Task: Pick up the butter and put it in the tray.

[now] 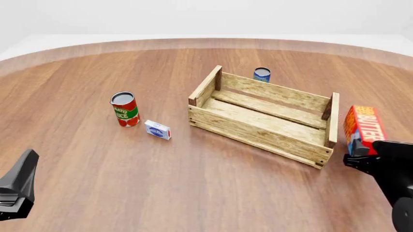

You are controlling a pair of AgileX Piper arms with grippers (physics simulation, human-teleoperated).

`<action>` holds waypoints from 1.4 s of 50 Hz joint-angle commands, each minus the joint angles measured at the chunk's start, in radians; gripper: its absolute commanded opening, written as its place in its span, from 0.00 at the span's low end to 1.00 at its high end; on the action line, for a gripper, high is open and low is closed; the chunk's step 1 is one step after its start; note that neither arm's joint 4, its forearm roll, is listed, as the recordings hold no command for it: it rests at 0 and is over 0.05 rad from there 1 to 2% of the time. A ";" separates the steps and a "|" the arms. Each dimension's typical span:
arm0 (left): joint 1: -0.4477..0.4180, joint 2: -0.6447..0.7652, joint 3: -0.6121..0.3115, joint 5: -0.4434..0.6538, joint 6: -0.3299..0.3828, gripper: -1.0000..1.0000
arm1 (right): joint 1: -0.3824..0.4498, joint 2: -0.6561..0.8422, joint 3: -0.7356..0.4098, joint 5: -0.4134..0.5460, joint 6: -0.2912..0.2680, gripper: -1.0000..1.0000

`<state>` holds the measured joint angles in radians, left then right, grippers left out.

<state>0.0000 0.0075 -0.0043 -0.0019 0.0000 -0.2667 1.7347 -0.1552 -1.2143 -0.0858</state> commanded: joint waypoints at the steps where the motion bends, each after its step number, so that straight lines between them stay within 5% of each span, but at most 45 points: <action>1: 0.000 0.000 0.000 0.000 0.000 1.00 | 0.005 -0.067 0.017 -0.006 0.012 0.00; 40: 0.000 0.000 0.000 0.000 0.000 1.00 | 0.025 -0.283 0.128 0.028 0.009 0.00; 70: 0.000 0.000 0.000 0.000 0.000 1.00 | 0.071 -0.832 0.123 0.479 -0.009 0.00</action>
<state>0.0000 0.0075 -0.0043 -0.0019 0.0000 -0.2151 1.0828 -0.0092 -0.8764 -0.1065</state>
